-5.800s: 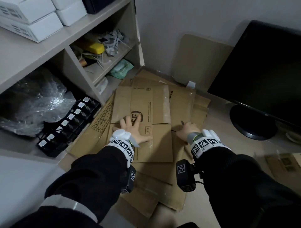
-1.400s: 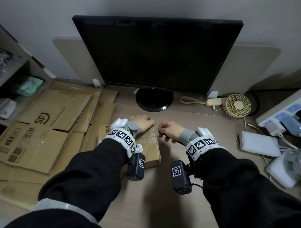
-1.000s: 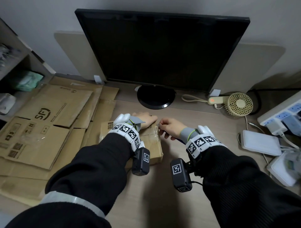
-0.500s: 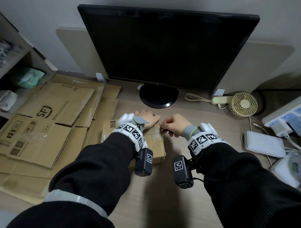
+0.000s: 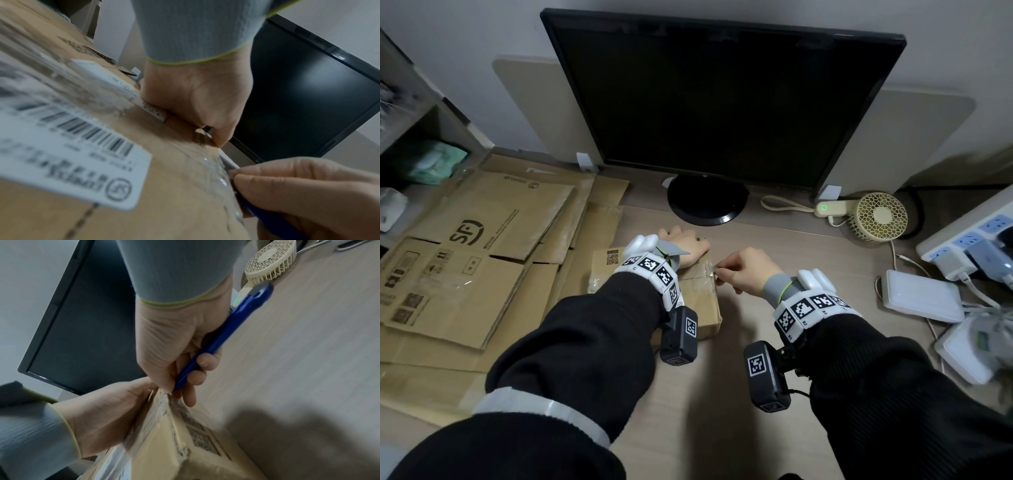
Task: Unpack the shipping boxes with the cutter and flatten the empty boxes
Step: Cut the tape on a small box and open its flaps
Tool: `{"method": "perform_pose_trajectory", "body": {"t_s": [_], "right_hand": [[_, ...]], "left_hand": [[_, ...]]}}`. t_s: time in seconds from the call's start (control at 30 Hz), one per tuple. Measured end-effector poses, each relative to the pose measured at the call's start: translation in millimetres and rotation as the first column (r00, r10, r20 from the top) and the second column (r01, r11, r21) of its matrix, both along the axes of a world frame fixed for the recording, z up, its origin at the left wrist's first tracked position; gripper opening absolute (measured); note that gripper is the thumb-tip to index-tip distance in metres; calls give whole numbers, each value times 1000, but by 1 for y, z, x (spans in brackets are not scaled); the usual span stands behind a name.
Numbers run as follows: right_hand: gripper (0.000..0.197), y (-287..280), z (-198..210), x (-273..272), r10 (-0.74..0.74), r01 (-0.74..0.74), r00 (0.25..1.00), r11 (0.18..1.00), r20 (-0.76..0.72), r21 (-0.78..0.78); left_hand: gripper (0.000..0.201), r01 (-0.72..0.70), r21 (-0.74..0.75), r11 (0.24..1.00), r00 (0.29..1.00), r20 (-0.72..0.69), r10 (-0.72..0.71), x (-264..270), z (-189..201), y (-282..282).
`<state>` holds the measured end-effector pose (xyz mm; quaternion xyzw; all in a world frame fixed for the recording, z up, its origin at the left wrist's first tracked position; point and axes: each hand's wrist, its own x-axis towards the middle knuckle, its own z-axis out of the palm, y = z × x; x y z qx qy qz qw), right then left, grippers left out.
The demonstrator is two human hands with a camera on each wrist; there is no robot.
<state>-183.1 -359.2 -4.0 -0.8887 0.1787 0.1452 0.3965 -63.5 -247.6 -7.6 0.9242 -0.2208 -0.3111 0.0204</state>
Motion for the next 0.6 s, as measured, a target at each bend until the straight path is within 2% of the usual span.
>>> {"method": "perform_pose_trajectory", "body": {"t_s": [0.17, 0.43, 0.6], "right_hand": [[24, 5, -7, -10, -45, 43, 998, 998, 51, 46], [22, 10, -9, -17, -42, 42, 998, 999, 35, -3], [23, 13, -8, -23, -76, 74, 995, 997, 59, 37]], "left_hand": [[49, 2, -15, 1000, 1000, 28, -1, -5, -1, 1], [53, 16, -31, 999, 999, 38, -15, -3, -1, 3], [54, 10, -46, 999, 998, 54, -8, -5, -2, 3]]}}
